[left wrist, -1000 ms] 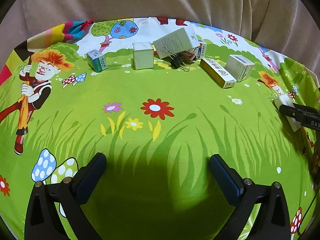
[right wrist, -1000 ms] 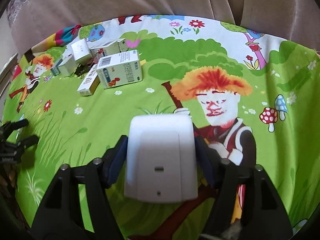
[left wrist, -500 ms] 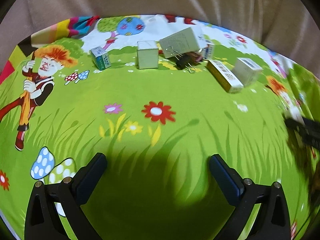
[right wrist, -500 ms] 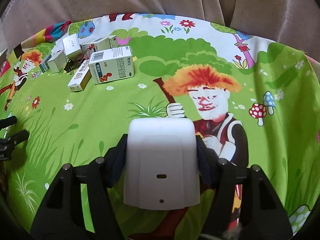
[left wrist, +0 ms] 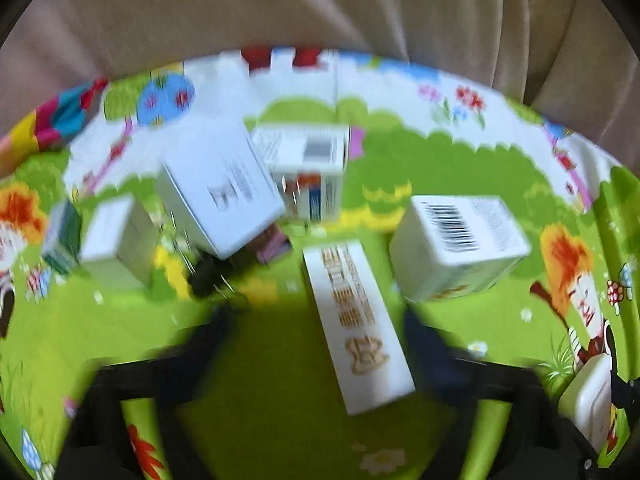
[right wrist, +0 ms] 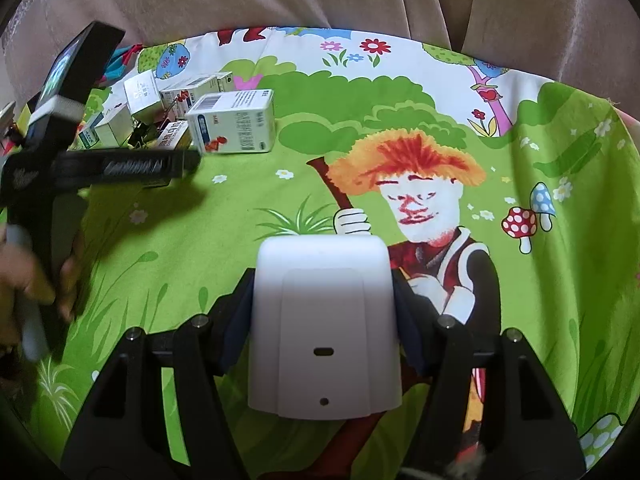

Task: Organize rigid objects
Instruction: 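Grasp the white DING ZHI DENTAL box with the left tool, then lift both held boxes and carry them to the storage box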

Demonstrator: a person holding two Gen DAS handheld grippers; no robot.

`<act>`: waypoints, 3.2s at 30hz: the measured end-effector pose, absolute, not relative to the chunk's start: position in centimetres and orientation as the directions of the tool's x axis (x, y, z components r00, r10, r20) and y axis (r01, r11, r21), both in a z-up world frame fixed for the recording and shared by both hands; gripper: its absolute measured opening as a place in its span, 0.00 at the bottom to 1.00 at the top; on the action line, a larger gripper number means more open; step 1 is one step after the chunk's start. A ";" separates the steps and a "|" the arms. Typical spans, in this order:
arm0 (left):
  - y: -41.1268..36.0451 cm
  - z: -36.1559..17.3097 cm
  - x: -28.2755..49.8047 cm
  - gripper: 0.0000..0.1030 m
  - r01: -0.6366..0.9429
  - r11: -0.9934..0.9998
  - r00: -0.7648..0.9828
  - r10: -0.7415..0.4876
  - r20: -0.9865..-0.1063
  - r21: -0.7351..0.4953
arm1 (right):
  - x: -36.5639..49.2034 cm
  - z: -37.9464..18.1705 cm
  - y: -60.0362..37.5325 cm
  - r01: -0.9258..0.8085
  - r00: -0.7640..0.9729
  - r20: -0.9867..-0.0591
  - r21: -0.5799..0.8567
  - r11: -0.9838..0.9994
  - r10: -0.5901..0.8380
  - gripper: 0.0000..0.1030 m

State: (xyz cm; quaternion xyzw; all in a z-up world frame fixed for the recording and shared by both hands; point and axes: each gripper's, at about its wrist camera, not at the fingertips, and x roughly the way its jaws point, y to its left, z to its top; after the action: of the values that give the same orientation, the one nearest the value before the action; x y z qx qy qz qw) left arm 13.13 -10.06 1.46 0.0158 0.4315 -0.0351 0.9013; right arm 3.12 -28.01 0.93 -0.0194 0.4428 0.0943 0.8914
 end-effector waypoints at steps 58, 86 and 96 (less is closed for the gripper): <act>-3.8 11.3 -11.2 0.30 0.127 0.991 0.839 -0.125 -0.530 -0.034 | -10.9 9.2 -25.9 -0.155 0.872 -0.464 0.045 0.987 0.158 0.65; 5.0 18.1 -25.1 0.31 -0.042 0.997 0.968 0.026 -0.250 -0.058 | -25.9 22.9 -17.0 -0.339 0.939 0.010 -0.128 0.932 0.343 0.65; 9.1 16.7 -27.6 0.31 -0.138 0.988 0.951 0.113 -0.289 -0.068 | -26.5 22.4 -11.9 -0.515 0.857 -0.063 -0.153 0.844 0.511 0.65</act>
State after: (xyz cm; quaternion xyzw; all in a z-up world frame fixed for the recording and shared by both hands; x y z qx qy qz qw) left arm -27.63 9.10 16.69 -0.0437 0.1435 0.0635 0.9866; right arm -26.51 -11.86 22.44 -0.0824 0.0098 0.2672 0.9601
